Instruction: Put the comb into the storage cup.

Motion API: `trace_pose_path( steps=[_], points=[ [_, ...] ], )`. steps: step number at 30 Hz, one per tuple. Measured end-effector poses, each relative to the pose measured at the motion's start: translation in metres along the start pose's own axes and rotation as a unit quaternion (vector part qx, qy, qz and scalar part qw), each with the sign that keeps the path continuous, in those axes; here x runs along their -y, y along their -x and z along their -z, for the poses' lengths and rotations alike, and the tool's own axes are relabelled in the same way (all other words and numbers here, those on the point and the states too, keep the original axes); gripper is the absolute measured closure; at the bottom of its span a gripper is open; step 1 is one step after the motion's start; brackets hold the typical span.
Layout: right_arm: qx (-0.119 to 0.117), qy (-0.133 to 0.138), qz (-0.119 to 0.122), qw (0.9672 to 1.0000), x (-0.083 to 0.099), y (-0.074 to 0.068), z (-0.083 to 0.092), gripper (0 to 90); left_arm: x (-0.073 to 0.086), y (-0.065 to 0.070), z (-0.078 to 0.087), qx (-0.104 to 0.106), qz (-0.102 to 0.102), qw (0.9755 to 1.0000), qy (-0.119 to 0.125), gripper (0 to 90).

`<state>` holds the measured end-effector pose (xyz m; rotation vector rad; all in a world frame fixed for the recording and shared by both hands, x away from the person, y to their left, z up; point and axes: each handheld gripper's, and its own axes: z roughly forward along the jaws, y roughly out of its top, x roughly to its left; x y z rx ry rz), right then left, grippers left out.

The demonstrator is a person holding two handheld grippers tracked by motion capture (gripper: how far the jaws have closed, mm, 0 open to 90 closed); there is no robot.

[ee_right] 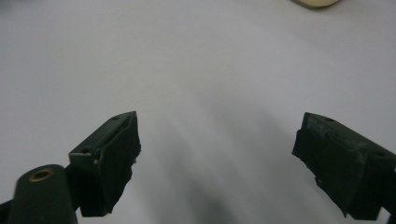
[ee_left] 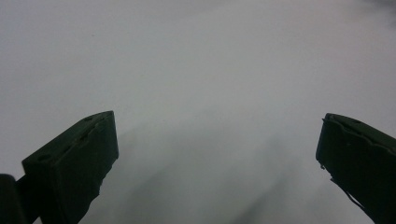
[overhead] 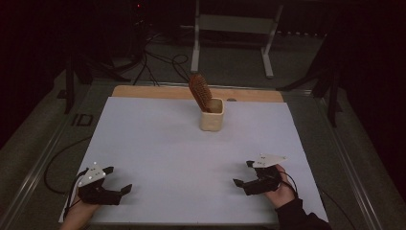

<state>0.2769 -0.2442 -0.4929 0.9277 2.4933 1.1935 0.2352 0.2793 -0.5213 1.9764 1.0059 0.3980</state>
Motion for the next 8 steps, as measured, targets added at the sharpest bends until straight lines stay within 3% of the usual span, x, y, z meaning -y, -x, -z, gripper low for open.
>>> trace_pose_path(
  steps=[1,8],
  points=[
    [0.006,0.001,0.002,1.0000,0.0001,0.0001,0.0000,10.8,0.0000,0.0004,-0.0002,0.000,-0.002,1.0000,-0.001,0.0],
    [-0.012,-0.011,0.016,0.9997,0.0006,0.0006,-0.0053,10.3,0.0002,0.0008,0.0002,0.001,-0.001,1.0000,0.000,0.0]
  ],
)
